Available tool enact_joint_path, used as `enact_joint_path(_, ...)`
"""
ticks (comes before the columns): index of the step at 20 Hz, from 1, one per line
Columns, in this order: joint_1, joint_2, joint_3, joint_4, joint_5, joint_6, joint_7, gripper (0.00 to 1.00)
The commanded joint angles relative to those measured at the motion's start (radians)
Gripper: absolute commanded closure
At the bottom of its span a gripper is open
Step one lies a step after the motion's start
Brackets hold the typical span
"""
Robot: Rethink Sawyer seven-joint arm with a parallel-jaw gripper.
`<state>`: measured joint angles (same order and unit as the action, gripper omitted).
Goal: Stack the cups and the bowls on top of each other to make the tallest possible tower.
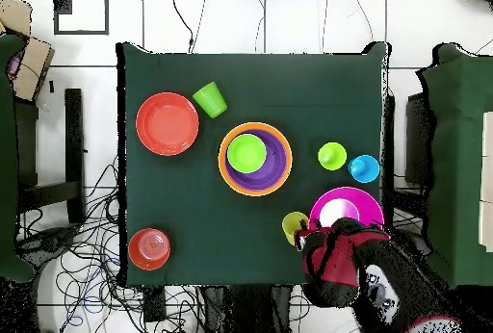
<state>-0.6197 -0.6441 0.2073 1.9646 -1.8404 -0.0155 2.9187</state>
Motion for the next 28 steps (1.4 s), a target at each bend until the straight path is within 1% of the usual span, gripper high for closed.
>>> enact_joint_path(1, 0.251, 0.142, -0.228, -0.215, -0.205, -0.254, 0.382, 1.0)
enact_joint_path(2, 0.288, 0.153, -0.27, -0.227, -0.225, -0.288, 0.432, 1.0)
enact_joint_path(4, 0.328, 0.164, -0.326, -0.237, -0.247, -0.342, 0.481, 1.0)
enact_joint_path(6, 0.344, 0.173, -0.362, -0.249, -0.25, -0.376, 0.489, 1.0)
enact_joint_path(10, 0.336, 0.189, -0.398, -0.277, -0.242, -0.425, 0.465, 1.0)
enact_joint_path(12, 0.349, 0.201, -0.43, -0.289, -0.253, -0.464, 0.488, 1.0)
enact_joint_path(15, 0.408, 0.239, -0.524, -0.324, -0.298, -0.546, 0.585, 1.0)
enact_joint_path(17, 0.424, 0.263, -0.572, -0.354, -0.324, -0.6, 0.623, 1.0)
enact_joint_path(20, 0.428, 0.308, -0.632, -0.409, -0.36, -0.67, 0.665, 1.0)
enact_joint_path(28, 0.351, 0.374, -0.718, -0.557, -0.403, -0.833, 0.687, 1.0)
